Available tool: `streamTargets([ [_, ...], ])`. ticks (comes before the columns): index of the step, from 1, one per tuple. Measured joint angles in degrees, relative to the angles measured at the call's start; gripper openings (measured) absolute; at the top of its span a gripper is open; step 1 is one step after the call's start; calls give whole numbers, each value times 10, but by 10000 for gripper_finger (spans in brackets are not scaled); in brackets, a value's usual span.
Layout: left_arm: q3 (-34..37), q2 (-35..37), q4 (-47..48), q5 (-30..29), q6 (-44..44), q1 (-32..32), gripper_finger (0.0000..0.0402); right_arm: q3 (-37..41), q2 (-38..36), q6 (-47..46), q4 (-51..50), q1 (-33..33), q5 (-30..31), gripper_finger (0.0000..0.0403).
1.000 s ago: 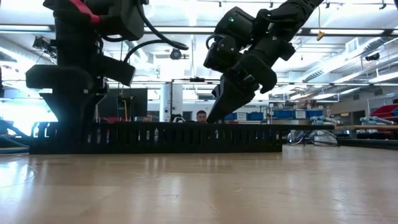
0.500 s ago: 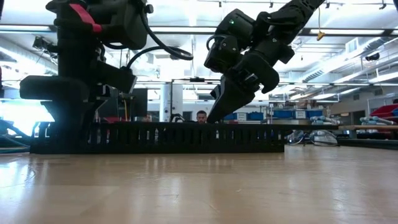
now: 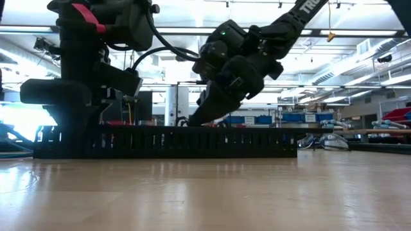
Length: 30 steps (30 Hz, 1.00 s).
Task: Ziptie cables
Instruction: Close the black cable duct with the cover
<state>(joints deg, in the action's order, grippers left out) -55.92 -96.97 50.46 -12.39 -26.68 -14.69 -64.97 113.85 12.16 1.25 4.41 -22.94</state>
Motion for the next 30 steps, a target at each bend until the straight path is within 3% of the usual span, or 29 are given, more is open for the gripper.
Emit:
streamTargets([
  [9, 0, 0, 2, -8, -7, 0, 203, -35, 17, 13, -22, -1, -9, 0],
  [17, -1, -2, 12, -41, -12, 1, 279, -36, 15, 15, -43, -1, -4, 0],
  [21, -2, -2, 32, -26, -13, 1, 316, -36, 15, 15, -44, -1, -5, 0],
  [30, -2, -1, 101, -17, -5, -16, 330, -38, 14, 26, -66, -1, -11, 0],
])
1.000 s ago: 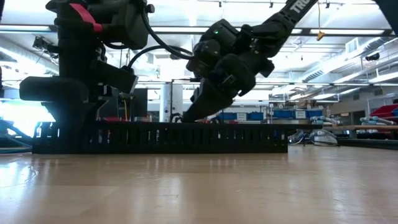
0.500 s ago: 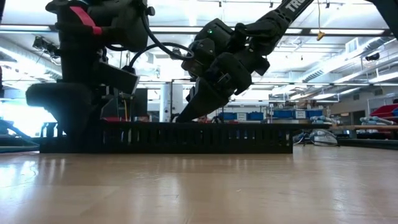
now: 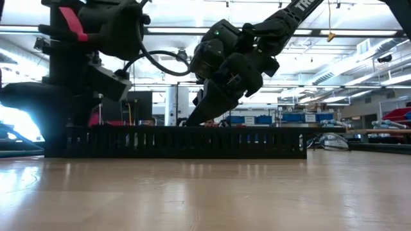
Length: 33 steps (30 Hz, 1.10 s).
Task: Ziptie cables
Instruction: Close the black cable duct with the cover
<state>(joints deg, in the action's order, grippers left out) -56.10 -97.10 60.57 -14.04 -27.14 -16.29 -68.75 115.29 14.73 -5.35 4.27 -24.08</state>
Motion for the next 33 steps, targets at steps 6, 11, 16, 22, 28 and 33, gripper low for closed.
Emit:
streamTargets([
  [6, 0, 1, -15, 12, 17, -3, 318, 0, 0, -3, -4, 0, -14, 0],
  [11, 1, 1, -42, 38, 32, -3, 277, 0, 0, -9, -16, 0, -44, 0],
  [16, 0, 2, -50, 66, 43, -3, 213, 0, -3, -12, -21, 0, -47, 0],
  [22, -1, 3, -55, 67, 42, -3, 176, 8, -56, -21, -21, -4, -16, 0],
  [28, -1, 3, -64, 70, 27, -4, 179, 21, -126, -24, -51, -9, 48, 0],
  [33, -2, 3, -71, 72, 11, -4, 179, 66, -122, -48, -58, -8, 55, 0],
])
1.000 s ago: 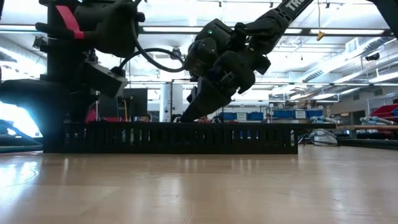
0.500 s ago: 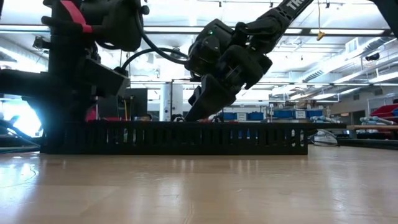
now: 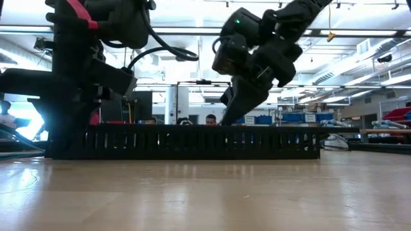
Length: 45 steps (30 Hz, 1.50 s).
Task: Ziptie cables
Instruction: Close the black cable duct with the cover
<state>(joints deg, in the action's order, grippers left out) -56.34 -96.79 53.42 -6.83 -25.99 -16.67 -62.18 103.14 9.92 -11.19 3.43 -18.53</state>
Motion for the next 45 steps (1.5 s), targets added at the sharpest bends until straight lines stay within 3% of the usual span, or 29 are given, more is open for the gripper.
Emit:
streamTargets([
  [10, -16, -3, -9, 10, -8, 0, 178, 62, -2, -28, 106, 0, 11, 0],
  [23, -18, -3, -25, 4, -3, 0, 181, 39, 66, -23, 164, -2, -14, 0],
  [27, -18, -3, -25, 0, 15, 0, 206, 39, 64, -24, 160, -2, -12, 0],
  [36, -22, -1, -15, 6, 14, 1, 325, 39, 63, -23, 150, -2, -13, 0],
  [45, -20, -1, 33, 9, 32, -16, 335, 39, 63, -10, 144, -2, -18, 0],
])
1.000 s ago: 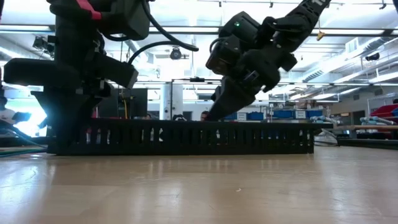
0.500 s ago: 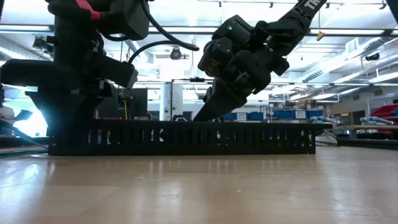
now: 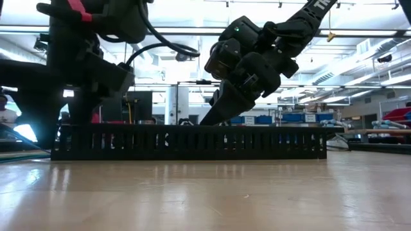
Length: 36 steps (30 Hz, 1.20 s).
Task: Ziptie cables
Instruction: Close the black cable duct with the cover
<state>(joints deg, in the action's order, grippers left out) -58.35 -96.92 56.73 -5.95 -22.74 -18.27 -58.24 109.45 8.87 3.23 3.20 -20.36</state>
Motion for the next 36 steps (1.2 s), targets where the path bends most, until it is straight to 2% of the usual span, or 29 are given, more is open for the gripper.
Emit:
streamTargets([
  [9, 0, 0, -2, -23, -1, -1, 308, 0, 0, 4, 0, 0, -4, 0],
  [23, 1, 0, -2, -23, -2, -1, 238, 3, -22, 4, 7, -1, -3, 0],
  [36, 1, 0, -10, -30, -15, -1, 230, 6, -71, 0, 6, -1, -13, 0],
])
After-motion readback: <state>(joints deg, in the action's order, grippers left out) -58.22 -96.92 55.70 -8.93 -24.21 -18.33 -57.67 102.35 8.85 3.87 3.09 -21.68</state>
